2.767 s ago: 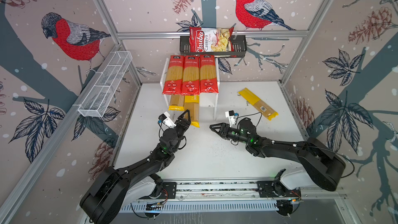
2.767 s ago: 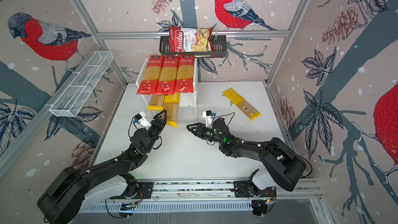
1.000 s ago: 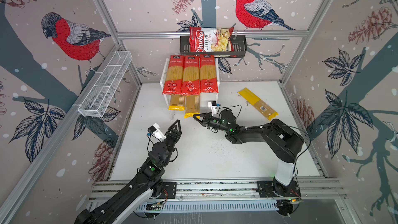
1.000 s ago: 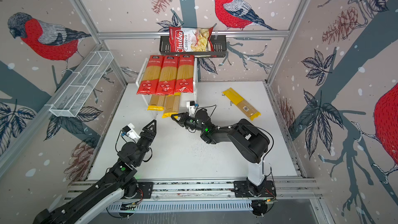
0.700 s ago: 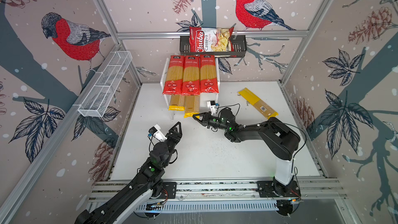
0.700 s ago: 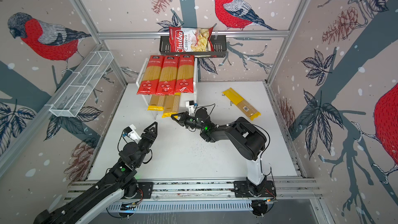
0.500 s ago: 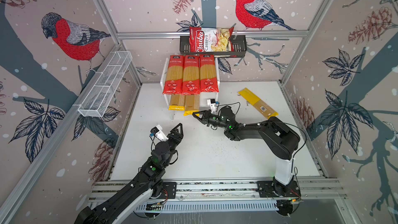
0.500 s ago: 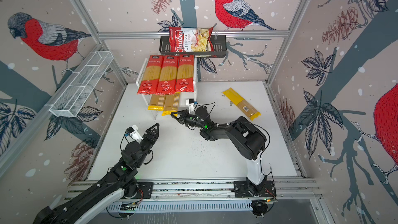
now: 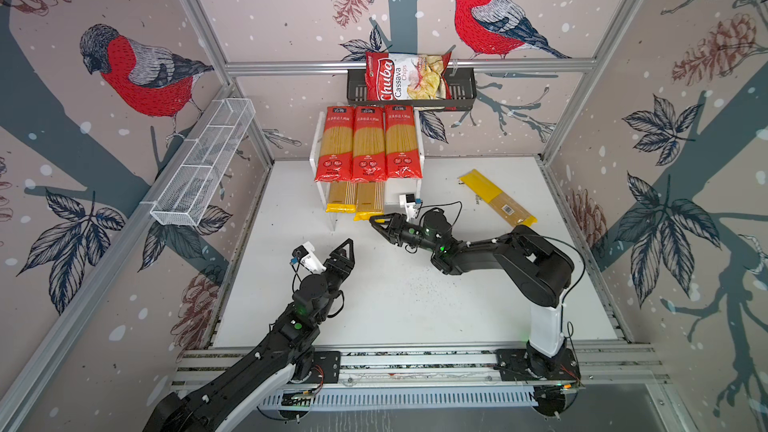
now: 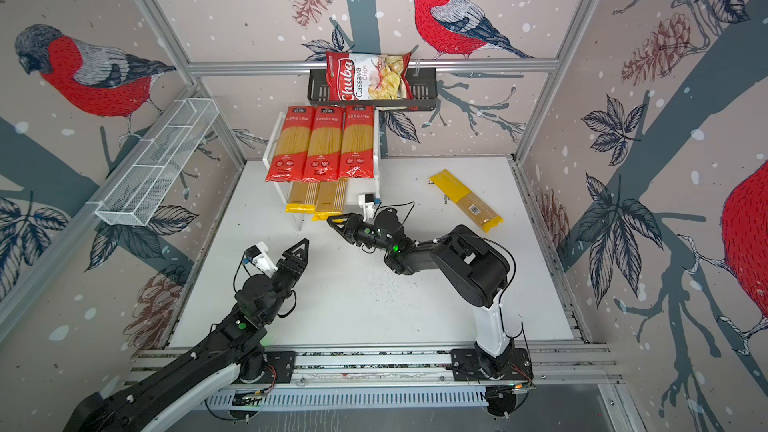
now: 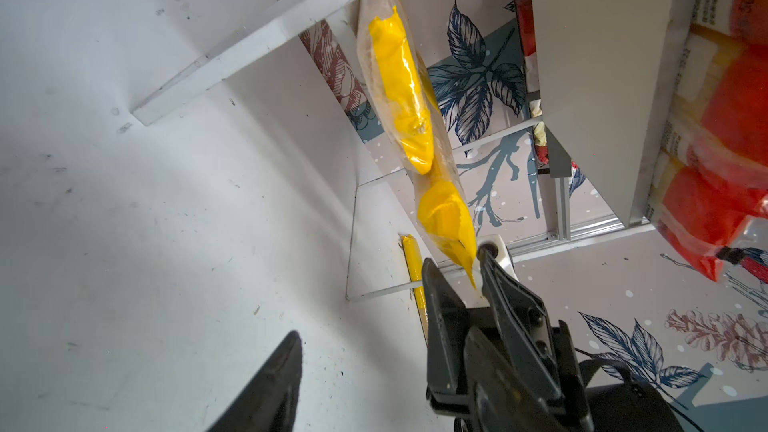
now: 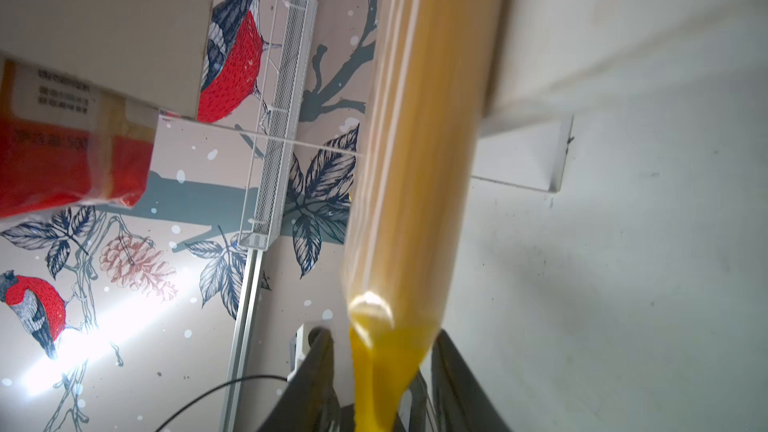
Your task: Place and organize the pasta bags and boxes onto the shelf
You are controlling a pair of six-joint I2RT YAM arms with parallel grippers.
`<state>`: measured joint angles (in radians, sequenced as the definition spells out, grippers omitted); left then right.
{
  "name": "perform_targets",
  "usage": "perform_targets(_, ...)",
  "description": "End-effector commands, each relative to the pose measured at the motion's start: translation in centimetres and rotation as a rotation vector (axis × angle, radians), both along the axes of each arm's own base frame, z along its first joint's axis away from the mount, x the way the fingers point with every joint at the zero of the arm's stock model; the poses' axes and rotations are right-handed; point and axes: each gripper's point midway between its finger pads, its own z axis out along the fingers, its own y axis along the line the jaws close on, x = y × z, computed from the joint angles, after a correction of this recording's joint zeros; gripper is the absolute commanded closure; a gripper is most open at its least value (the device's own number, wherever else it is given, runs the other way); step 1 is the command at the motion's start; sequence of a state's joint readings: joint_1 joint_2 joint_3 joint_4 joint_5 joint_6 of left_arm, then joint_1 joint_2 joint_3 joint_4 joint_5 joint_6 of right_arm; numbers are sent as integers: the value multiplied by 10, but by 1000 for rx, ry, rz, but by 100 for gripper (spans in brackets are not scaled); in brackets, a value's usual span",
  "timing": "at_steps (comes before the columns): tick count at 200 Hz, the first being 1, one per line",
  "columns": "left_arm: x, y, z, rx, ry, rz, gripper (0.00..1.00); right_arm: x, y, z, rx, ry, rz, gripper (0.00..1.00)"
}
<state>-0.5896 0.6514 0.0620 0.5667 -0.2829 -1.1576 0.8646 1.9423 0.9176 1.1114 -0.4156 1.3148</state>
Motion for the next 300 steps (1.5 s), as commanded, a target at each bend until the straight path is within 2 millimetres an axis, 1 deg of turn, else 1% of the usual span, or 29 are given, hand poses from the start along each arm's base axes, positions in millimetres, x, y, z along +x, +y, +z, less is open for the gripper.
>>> perform_targets(1, 4, -13, 25, -4, -94, -56, 36, -10, -7, 12, 38, -19, -2, 55)
perform_targets(20, 10, -24, 27, 10, -102, -90, 36, -21, -16, 11, 35, -18, 2, 54)
perform_targets(45, 20, -36, 32, 21, -121, -118, 43, -35, -34, 4, -15, -34, -13, 53)
perform_targets(52, 23, -40, 33, 24, -127, -125, 45, -38, -40, 5, -28, -46, -21, 53)
perform_targets(55, 25, -41, 36, 21, -135, -128, 45, -39, -42, 4, -39, -48, -26, 53)
perform_targets(68, 31, -47, 37, 29, -137, -134, 46, -44, -53, 1, -81, -61, -40, 52)
perform_targets(86, 41, -55, 36, 39, -141, -143, 48, -49, -67, -2, -131, -81, -71, 52)
perform_targets(90, 43, -56, 37, 39, -143, -142, 49, -50, -71, -6, -149, -78, -78, 52)
perform_targets(129, 63, -70, 38, 65, -159, -148, 58, -54, -101, -19, -199, -58, -127, 51)
perform_targets(154, 73, -77, 39, 61, -170, -161, 61, -53, -114, -26, -216, -44, -154, 51)
perform_targets(194, 83, -83, 38, 70, -172, -172, 64, -51, -123, -27, -230, -46, -174, 51)
perform_targets(244, 91, -82, 41, 76, -187, -182, 68, -48, -123, -31, -241, -42, -178, 50)
perform_targets(267, 95, -83, 46, 88, -202, -193, 68, -48, -123, -34, -246, -36, -175, 50)
perform_targets(286, 96, -84, 44, 88, -197, -202, 68, -47, -123, -35, -249, -35, -179, 50)
perform_targets(300, 94, -84, 42, 76, -191, -207, 65, -46, -124, -36, -250, -34, -181, 50)
